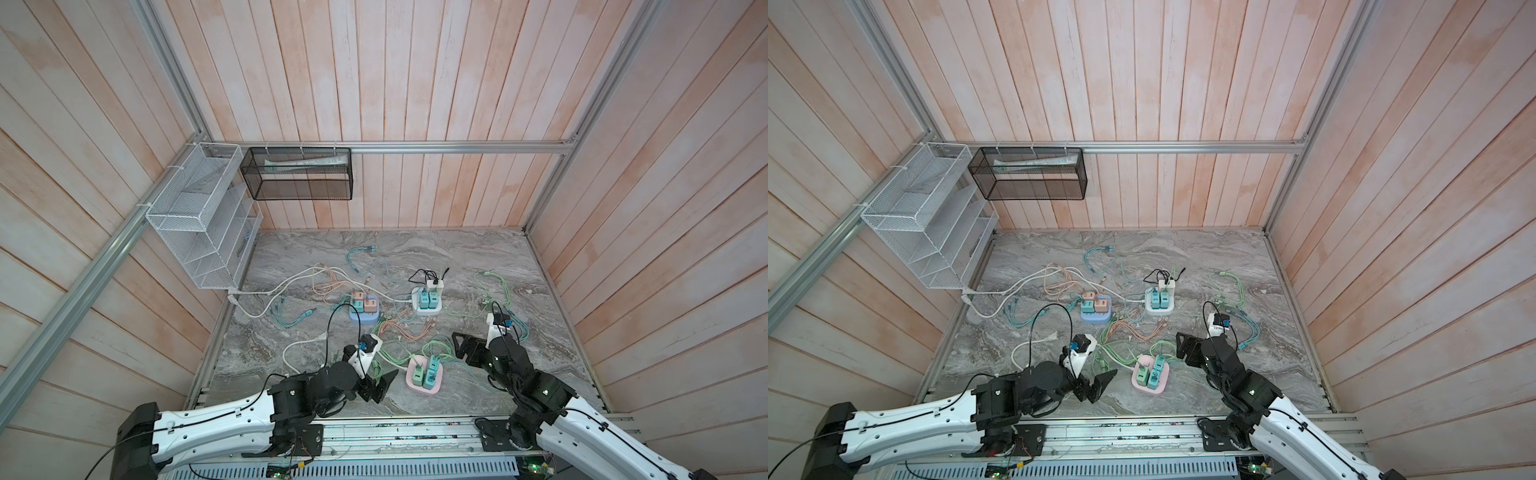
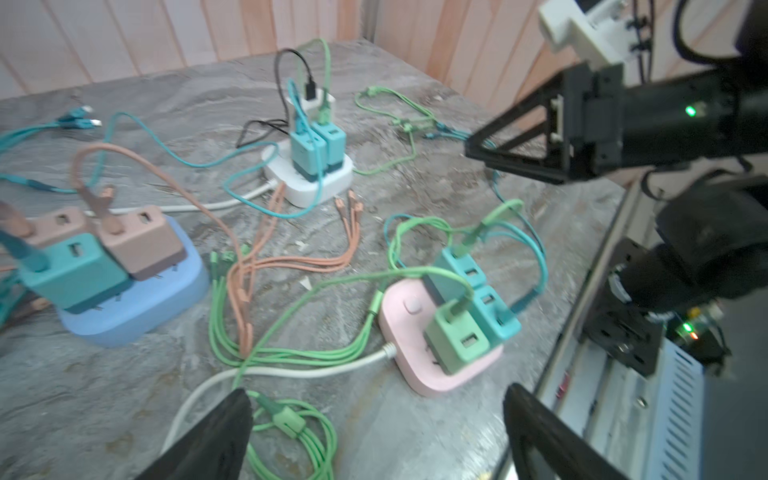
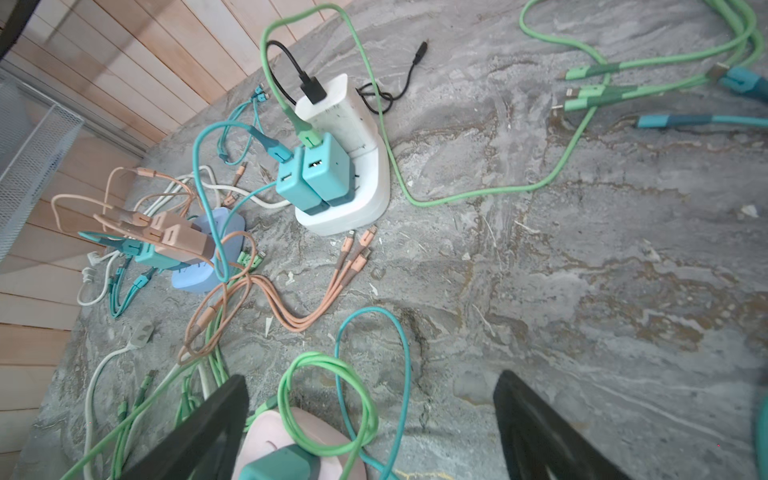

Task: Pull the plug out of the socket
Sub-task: 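Move the left gripper toward the pink power strip while the right gripper approaches it too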

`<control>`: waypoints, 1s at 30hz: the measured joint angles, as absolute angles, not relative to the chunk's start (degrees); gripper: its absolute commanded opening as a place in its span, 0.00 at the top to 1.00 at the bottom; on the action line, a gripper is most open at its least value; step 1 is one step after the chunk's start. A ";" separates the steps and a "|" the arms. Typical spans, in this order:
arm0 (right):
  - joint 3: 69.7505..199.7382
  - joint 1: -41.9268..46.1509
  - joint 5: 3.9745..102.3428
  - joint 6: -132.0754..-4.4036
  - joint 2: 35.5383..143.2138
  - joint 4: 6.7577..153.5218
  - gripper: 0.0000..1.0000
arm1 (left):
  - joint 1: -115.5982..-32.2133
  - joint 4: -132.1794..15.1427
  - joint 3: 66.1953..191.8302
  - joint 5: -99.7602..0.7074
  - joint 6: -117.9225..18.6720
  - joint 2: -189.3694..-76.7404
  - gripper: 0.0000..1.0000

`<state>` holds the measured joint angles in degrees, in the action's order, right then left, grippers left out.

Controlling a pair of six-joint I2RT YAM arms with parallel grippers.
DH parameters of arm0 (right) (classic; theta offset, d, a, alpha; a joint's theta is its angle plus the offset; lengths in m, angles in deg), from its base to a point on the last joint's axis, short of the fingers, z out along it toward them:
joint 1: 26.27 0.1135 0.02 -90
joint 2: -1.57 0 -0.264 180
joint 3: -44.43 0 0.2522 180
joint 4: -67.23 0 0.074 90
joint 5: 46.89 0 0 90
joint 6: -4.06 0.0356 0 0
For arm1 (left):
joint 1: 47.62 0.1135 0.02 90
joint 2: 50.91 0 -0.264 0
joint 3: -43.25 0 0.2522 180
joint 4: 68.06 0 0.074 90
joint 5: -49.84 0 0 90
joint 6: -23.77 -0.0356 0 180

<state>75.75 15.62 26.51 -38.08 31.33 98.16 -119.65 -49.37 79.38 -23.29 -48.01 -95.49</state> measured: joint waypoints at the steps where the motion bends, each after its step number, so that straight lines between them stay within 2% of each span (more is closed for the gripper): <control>1: 75.25 15.62 26.33 -37.45 31.22 98.14 0.09 | -120.28 -49.68 79.06 -24.30 -48.17 -96.32 0.04; 11: 72.15 15.12 25.81 -34.74 33.13 92.80 0.08 | -120.63 -61.00 77.72 -36.01 -55.12 -114.77 0.04; 18: 72.15 7.79 32.39 -36.95 40.69 85.96 0.09 | -117.00 -68.10 79.91 -44.28 -61.13 -125.52 0.04; 24: 72.26 5.59 37.41 -38.91 45.34 81.92 0.09 | -115.45 -69.67 88.41 -47.14 -65.41 -134.07 0.05; 30: 72.52 1.76 41.02 -41.27 46.31 80.80 0.09 | -115.21 -72.08 90.36 -47.86 -67.88 -138.13 0.06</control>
